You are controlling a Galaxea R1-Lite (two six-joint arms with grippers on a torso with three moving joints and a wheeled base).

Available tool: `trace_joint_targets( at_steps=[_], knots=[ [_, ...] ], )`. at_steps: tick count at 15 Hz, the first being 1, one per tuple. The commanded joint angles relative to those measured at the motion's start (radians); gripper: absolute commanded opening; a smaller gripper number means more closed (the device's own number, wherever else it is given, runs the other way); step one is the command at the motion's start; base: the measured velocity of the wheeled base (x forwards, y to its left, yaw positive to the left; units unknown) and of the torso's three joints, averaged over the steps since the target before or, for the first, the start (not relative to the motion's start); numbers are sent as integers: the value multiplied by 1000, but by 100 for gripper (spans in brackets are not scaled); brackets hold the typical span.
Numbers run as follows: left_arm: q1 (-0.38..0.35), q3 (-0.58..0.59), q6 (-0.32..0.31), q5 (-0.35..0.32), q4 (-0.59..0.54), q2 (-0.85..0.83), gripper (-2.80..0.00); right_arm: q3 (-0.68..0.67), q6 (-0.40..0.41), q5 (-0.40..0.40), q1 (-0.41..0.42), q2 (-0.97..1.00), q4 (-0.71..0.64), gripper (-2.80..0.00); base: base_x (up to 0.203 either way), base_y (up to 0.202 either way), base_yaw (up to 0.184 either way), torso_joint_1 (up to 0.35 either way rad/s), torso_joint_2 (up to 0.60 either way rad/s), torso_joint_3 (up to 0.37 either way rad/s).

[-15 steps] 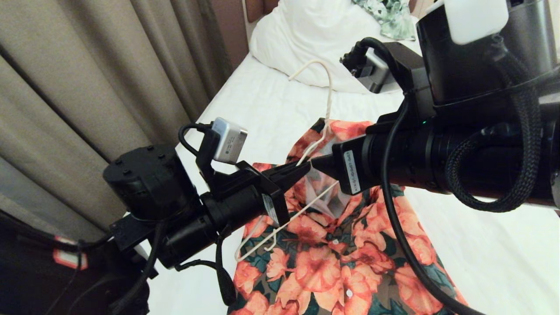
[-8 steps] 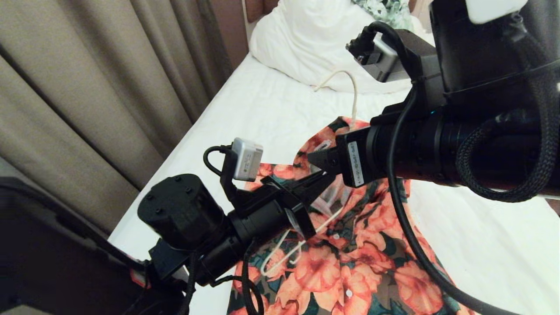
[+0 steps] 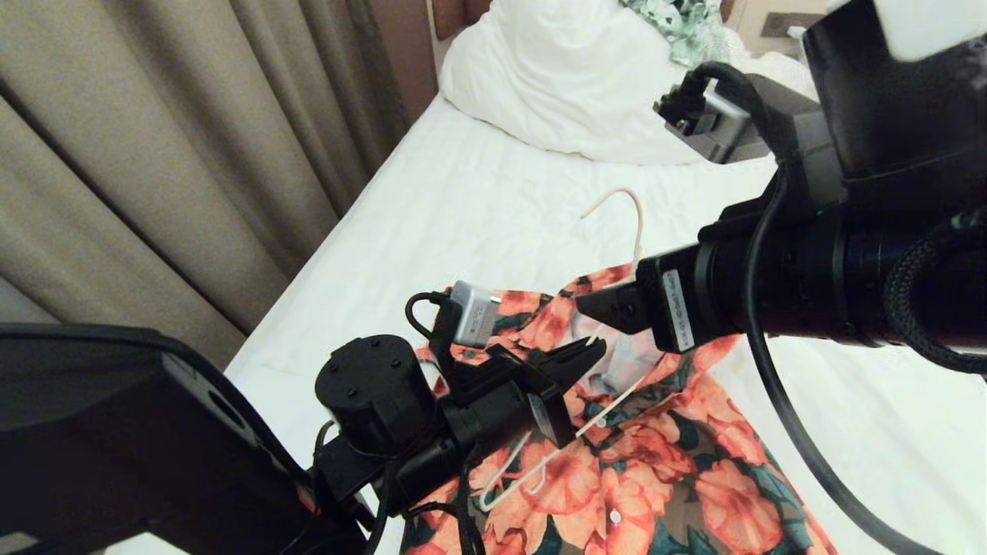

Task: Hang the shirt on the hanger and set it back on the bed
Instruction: Hook one side of the shirt onto the hanger

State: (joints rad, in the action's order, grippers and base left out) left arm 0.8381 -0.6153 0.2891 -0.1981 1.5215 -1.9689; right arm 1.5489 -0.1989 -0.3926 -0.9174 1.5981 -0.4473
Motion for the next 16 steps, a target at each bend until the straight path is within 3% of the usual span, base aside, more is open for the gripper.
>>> trace_joint_targets(
  at_steps=[1, 7, 16],
  knots=[
    [1, -1, 2, 0, 9, -13, -280, -1, -3, -3, -1, -5, -82, 0, 0, 0, 0, 0, 0, 0],
    [-1, -1, -2, 3, 9, -31, -280, 7, -19, -10, 49, -39, -155, 0, 0, 0, 0, 0, 0, 0],
    [-13, -4, -4, 1, 9, -53, -280, -18, -123, -9, 299, 12, -188, 0, 0, 0, 0, 0, 0, 0]
  ],
)
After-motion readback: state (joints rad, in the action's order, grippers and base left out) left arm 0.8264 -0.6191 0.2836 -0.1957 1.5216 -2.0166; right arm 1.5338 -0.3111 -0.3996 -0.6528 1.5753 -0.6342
